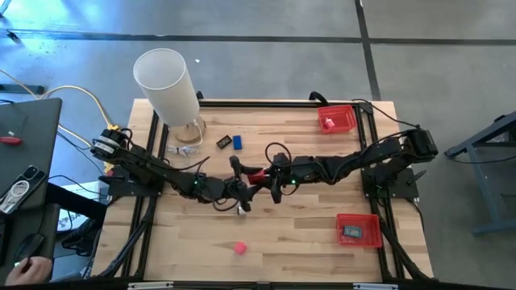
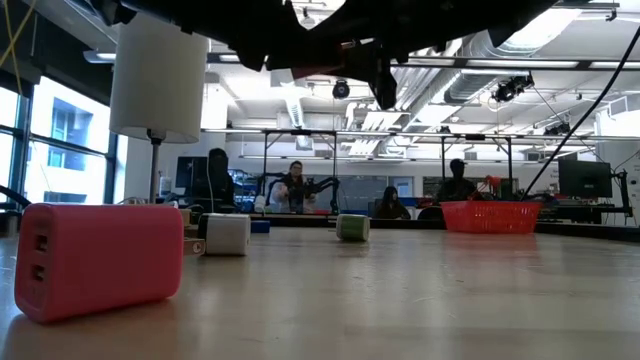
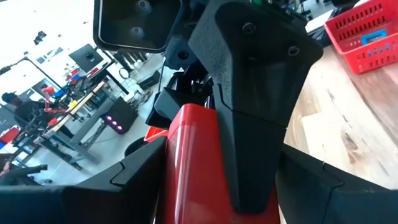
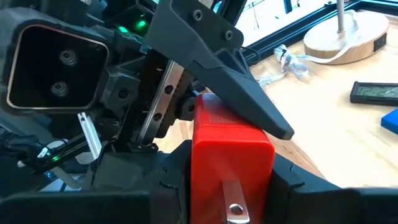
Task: Pick & Place Office items
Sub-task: Put the red charger adapter into the top red basket
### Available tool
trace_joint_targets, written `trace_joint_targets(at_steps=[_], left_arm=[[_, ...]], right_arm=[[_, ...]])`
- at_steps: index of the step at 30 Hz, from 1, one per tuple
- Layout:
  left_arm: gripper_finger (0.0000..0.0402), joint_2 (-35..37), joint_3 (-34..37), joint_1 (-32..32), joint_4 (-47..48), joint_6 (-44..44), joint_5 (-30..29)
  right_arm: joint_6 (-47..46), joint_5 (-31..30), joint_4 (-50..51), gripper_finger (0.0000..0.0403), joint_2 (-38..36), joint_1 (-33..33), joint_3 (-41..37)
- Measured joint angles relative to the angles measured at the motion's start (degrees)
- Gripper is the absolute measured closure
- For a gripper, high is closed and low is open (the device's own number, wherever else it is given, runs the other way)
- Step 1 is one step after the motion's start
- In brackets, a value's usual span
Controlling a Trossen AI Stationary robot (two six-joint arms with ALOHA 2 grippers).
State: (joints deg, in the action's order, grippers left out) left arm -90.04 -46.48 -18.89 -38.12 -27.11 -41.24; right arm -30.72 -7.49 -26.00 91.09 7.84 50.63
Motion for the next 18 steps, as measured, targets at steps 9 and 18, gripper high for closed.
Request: trace_joint_targets(at_steps=[9, 18], left_arm=[[0.0151, 0.0, 0.0, -0.8, -0.3, 0.0, 0.5], [0.0091, 0.0, 0.0, -1.2, -0.3, -2.2, 0.6]], right_arm=[[0.5, 0.1, 0.1, 0.0292, 0.0, 0.0, 0.0], [0.5, 0.0, 0.2, 0.0292, 0.0, 0.0, 0.0]])
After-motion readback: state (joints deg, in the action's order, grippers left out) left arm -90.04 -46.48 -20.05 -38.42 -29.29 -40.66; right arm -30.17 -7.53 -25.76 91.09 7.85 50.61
